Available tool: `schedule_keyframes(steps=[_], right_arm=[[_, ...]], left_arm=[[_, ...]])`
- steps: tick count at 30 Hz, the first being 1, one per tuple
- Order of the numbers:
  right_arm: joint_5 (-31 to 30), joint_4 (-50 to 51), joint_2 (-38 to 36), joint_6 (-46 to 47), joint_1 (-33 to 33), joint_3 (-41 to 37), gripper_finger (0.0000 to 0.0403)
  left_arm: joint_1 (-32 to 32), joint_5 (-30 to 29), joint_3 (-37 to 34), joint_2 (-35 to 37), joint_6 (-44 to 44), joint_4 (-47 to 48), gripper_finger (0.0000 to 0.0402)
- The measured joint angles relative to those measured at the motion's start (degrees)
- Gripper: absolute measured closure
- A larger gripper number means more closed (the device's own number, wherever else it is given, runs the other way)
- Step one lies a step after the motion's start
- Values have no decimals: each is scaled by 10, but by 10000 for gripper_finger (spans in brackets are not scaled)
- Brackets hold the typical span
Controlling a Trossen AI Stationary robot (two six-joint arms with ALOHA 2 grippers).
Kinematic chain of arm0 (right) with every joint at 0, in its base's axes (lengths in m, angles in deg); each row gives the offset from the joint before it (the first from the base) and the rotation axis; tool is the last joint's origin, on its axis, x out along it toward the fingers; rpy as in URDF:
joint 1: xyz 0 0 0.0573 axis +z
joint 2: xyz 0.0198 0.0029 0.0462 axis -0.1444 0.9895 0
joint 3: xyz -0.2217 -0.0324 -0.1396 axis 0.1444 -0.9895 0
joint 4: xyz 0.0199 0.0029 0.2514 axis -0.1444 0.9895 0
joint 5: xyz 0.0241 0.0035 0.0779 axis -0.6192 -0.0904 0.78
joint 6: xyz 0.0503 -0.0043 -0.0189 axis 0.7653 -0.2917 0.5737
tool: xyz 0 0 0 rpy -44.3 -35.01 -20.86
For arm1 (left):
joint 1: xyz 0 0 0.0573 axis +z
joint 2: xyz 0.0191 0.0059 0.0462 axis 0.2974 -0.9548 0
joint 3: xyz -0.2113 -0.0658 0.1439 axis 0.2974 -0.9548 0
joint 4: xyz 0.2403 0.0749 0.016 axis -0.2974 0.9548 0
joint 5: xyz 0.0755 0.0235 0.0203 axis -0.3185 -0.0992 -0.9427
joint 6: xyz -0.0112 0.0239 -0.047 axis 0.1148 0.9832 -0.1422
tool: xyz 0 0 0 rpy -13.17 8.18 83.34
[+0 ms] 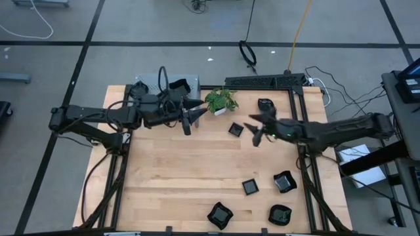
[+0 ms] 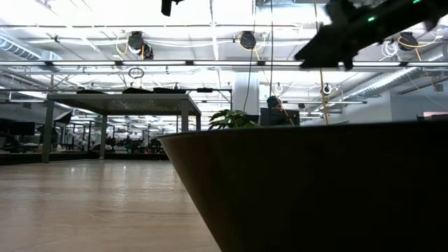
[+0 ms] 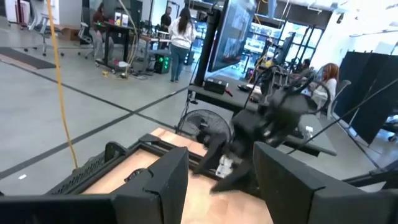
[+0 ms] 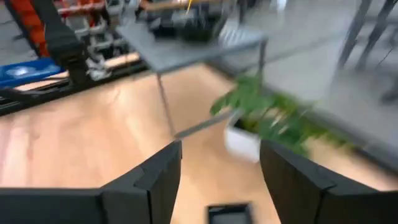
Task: Pick & Place Mini shaped plates
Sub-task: Stack the black square plate on top of the other black square plates on the shelf
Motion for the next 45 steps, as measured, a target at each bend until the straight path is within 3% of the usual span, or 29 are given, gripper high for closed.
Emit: schedule_keyframes(steps=[6, 11, 16, 21, 29, 33, 43, 45], right_arm=[[155, 1, 126, 93, -73, 10, 199], [223, -3, 221, -15, -94, 10, 199], [222, -59, 305, -84, -95, 11, 200], [220, -156, 368, -84, -96, 11, 200], [192, -173, 432, -62, -99, 12, 210], [179, -175, 441, -63, -98, 12, 246], [160, -196, 443, -62, -98, 11, 387], [160, -196, 443, -67, -98, 13, 396]], left_arm=[[0, 0, 1, 14, -10, -14, 218], [-1, 3, 1, 32, 14, -6, 218], [-1, 3, 0, 49, 65, -3, 218], [-1, 3, 0, 64, 108, -3, 218], [4, 0, 0, 88, 145, 1, 218], [6, 0, 0, 97, 155, 1, 218], [6, 0, 0, 103, 182, 18, 218], [6, 0, 0, 103, 182, 26, 218]])
